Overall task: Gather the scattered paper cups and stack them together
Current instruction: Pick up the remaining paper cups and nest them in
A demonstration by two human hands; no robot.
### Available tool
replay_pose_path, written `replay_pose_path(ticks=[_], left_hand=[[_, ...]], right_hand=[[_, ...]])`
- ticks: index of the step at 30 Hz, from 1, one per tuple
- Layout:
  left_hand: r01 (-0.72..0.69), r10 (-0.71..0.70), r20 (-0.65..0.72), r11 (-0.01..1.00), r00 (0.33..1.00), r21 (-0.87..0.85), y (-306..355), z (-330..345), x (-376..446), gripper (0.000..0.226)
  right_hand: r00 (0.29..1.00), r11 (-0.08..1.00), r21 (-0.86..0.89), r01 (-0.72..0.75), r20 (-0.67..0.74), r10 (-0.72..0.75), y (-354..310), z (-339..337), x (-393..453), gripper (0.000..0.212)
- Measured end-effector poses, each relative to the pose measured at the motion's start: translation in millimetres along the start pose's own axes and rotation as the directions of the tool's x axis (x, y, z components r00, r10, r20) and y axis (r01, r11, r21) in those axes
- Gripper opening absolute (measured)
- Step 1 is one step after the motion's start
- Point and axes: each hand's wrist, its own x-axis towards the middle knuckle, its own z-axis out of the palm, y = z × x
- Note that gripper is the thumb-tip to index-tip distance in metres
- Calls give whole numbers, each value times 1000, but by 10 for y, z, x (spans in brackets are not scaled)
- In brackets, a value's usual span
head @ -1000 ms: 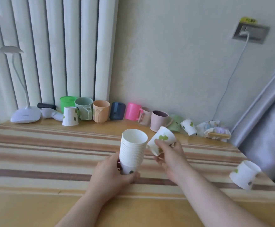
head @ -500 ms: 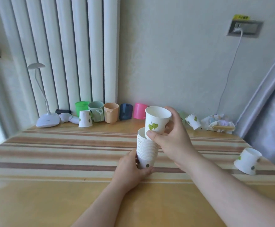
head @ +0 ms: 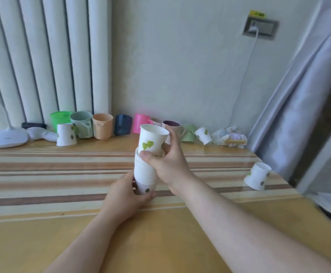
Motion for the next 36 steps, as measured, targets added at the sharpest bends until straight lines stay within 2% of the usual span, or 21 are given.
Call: replay_pose_path(ticks=[3, 6, 9, 11, 13, 15, 17, 20, 23, 25, 28, 32, 34, 36], left_hand=[[28, -29, 48, 999, 998, 32, 107, -2, -25, 48], [24, -27, 137, 999, 990, 27, 232, 123, -83, 45], [-32, 33, 170, 999, 985, -13, 316, 291, -131, 49], [-48, 52, 168, 998, 984, -31, 356, 394, -141, 49], [-85, 89, 178, 996, 980, -33, 418, 487, -145, 49], [-115, 118, 188, 993, 975, -27, 480, 570, -137, 48], [-130, 130, 185, 991, 974, -12, 511, 624, -124, 48], [-120, 122, 196, 993, 973, -18, 512, 648, -113, 48], [-116, 118, 204, 993, 972, -22, 522, 633, -119, 49], [-118, 121, 208, 993, 971, -28, 519, 634, -111, 50], [-129, 132, 208, 991, 969, -27, 505, 634, -106, 50], [-138, 141, 213, 990, 967, -32, 513, 625, -121, 49], [-124, 129, 210, 992, 969, -39, 506, 621, -117, 49], [-124, 128, 214, 992, 968, -32, 496, 617, -112, 49]], right_hand=[[999, 996, -85, -7, 49, 11, 98, -106, -107, 93], [990, 955, -296, -34, 121, 73, 110, -456, -319, 87], [965, 880, -470, -76, 187, 184, 127, -1038, -486, 116], [964, 822, -554, -134, 118, 237, 172, -1514, -510, 119], [971, 758, -616, -216, -57, 230, 254, -1985, -471, 111], [952, 625, -722, -296, -280, 127, 352, -2435, -356, 99], [921, 426, -829, -363, -389, 28, 432, -2778, -197, 89], [921, 231, -891, -390, -379, 93, 443, -3037, 1, 94], [930, -44, -957, -288, -290, 225, 523, -3173, 88, 96], [941, -158, -963, -219, -252, 227, 612, -3247, 101, 95], [950, -226, -950, -216, -257, 176, 633, -3300, 74, 79], [899, -235, -890, -390, -423, 109, 566, -3435, -18, 69], [870, -189, -865, -465, -486, 81, 570, -3562, -120, 68], [842, -96, -854, -512, -521, 144, 610, -3688, -239, 78]])
